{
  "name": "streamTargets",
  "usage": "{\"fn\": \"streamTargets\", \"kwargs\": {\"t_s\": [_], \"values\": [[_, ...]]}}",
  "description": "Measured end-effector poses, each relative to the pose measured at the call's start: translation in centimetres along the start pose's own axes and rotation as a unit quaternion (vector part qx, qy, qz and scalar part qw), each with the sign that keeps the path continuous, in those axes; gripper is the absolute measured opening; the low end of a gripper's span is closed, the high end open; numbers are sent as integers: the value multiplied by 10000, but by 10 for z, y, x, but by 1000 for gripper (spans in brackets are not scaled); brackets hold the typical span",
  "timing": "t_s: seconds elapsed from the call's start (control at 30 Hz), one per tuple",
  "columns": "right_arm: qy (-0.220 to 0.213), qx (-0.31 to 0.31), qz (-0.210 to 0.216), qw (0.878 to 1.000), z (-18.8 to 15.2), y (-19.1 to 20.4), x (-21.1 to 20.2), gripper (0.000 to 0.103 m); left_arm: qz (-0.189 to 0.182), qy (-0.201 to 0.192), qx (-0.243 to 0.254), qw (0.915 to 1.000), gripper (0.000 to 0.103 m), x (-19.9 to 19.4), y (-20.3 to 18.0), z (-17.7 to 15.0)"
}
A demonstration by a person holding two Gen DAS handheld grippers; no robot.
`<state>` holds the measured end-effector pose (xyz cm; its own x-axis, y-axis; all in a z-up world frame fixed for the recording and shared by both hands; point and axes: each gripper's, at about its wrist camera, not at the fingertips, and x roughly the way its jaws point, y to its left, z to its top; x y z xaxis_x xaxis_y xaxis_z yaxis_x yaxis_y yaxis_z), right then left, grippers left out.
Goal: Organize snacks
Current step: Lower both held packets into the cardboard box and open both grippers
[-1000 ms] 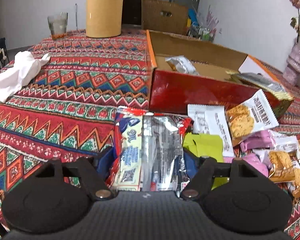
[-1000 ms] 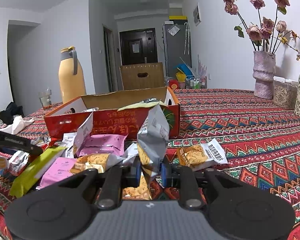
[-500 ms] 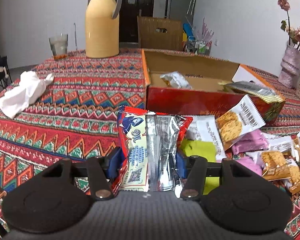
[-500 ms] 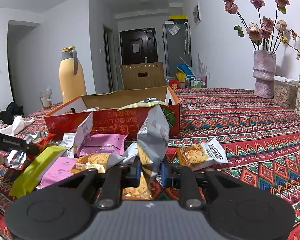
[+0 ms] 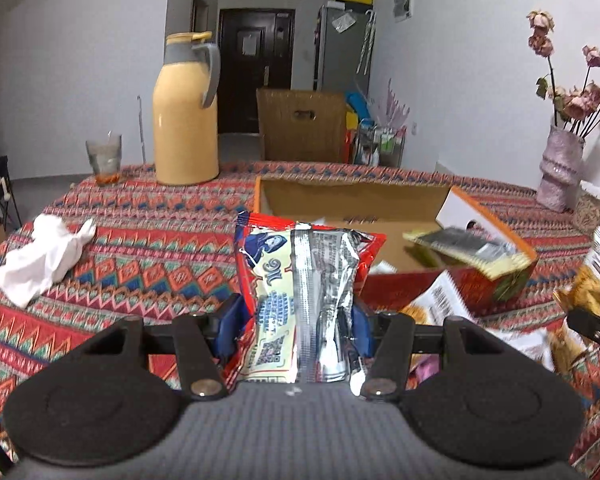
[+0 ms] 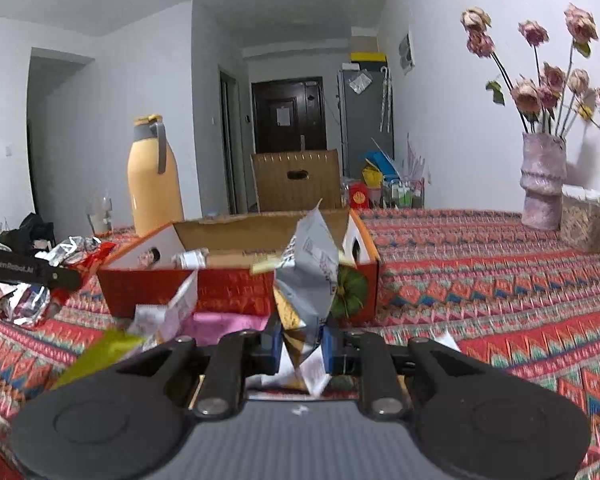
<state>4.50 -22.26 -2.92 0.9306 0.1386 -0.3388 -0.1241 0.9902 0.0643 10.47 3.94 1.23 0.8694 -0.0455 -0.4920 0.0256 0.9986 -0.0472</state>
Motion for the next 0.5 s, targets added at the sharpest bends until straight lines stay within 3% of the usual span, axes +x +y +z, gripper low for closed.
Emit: {"fn": "streamTargets", "kwargs": {"t_s": [0.5], "values": [[-364, -127, 292, 9988, 69, 21, 63, 19, -38, -449, 18, 9990, 56, 31, -39, 61]]}}
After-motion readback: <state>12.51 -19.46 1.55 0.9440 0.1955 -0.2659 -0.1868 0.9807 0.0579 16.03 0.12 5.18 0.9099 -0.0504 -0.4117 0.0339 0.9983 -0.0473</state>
